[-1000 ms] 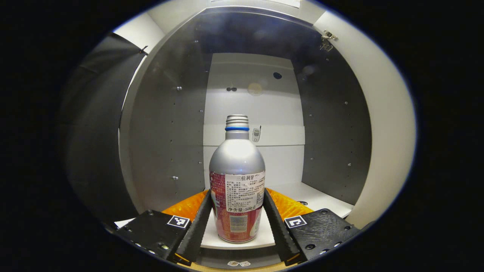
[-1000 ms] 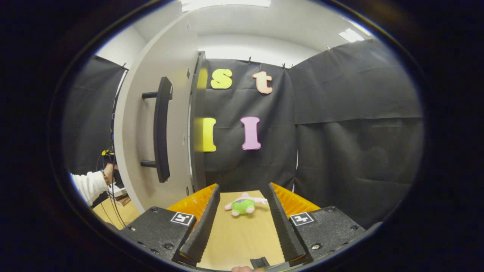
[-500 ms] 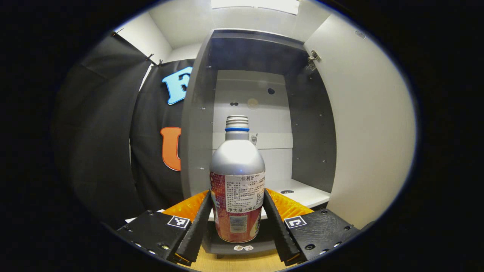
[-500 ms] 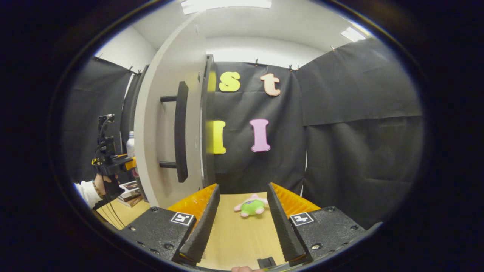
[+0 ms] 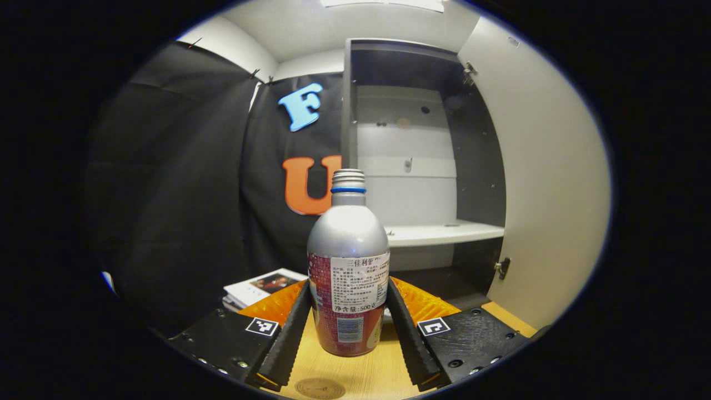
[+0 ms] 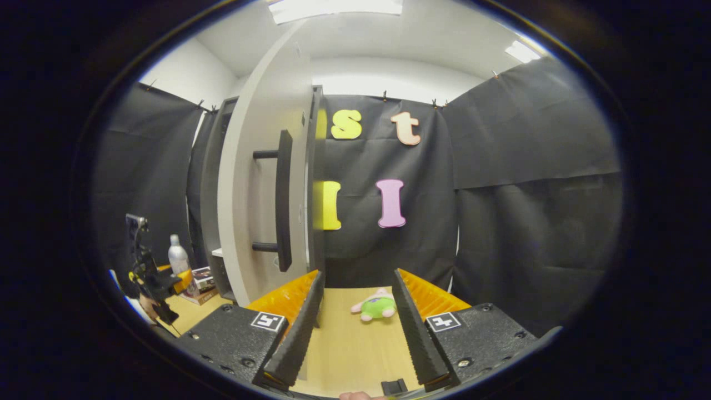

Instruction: Open the cabinet door with the right hand, grasp the bottle in the cabinet with the left hand and place it on the coaster, then close the cabinet door with the right hand.

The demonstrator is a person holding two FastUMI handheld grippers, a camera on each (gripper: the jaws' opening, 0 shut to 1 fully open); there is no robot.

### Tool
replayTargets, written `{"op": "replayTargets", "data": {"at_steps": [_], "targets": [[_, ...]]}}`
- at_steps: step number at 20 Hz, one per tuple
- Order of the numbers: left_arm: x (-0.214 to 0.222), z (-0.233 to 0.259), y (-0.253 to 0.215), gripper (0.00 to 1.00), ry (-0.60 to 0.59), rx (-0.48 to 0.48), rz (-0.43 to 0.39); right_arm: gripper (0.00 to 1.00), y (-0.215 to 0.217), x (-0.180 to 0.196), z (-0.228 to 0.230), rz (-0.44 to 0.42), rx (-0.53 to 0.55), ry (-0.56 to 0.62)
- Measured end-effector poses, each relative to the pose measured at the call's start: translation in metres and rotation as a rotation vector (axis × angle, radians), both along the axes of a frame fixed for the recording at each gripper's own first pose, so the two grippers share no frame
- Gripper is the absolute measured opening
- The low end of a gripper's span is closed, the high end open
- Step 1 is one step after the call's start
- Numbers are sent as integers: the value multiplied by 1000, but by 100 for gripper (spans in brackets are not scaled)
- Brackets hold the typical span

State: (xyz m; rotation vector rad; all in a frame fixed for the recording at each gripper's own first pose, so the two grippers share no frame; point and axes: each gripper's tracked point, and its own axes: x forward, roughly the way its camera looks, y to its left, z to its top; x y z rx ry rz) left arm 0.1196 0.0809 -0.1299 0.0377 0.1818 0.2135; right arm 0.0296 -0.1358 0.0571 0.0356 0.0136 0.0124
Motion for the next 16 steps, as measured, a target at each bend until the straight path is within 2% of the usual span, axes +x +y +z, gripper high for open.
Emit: {"op": "replayTargets", "data": {"at_steps": [3, 6, 16], "targets": [[-22, -57, 34, 76, 79, 11, 137, 78, 6, -1, 7, 15, -2, -9], [-36, -104, 56, 75, 145, 25, 228, 78, 10, -2, 14, 23, -32, -16], [-47, -161, 48, 74, 157, -9, 227, 78, 10, -13, 34, -24, -55, -44]]}}
